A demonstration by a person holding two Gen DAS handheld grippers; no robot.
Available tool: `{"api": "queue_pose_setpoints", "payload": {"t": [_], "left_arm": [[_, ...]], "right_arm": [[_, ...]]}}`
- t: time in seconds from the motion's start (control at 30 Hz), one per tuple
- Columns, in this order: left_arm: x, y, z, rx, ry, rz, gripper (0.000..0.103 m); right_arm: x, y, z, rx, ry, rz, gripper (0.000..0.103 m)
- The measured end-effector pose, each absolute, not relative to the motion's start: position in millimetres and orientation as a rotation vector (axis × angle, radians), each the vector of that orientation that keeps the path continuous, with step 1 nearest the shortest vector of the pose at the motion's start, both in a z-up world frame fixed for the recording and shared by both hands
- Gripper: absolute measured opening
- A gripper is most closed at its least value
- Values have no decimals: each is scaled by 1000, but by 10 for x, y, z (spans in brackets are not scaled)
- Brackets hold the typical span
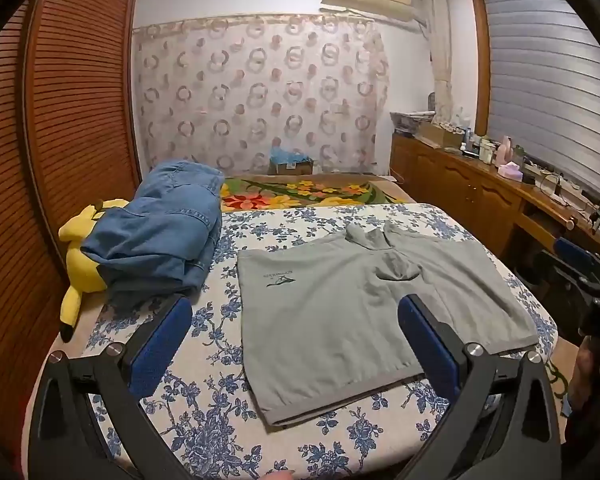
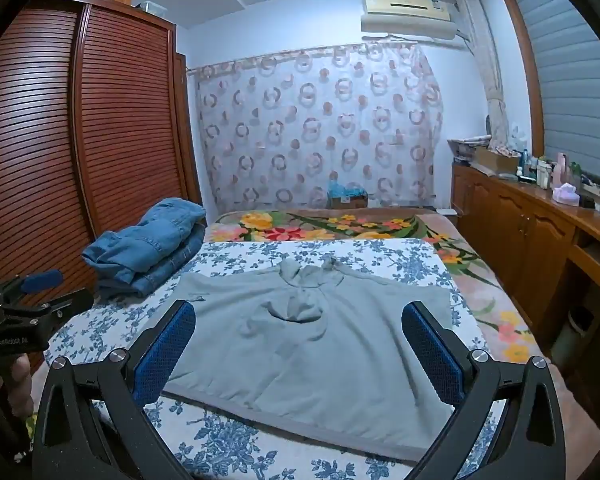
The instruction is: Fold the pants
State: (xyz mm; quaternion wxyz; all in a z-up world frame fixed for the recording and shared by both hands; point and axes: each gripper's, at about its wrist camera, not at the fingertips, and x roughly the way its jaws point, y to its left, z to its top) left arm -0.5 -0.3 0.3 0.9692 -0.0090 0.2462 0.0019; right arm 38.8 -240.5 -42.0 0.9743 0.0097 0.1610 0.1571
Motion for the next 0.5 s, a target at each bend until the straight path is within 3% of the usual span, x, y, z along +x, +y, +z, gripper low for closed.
{"api": "queue_pose_setpoints", "payload": {"t": [0.5], "left_arm": [[-52,-3,20,-25,488,3,103]], "right_arm": [[346,-2391,-425,26,326,320,103]]}}
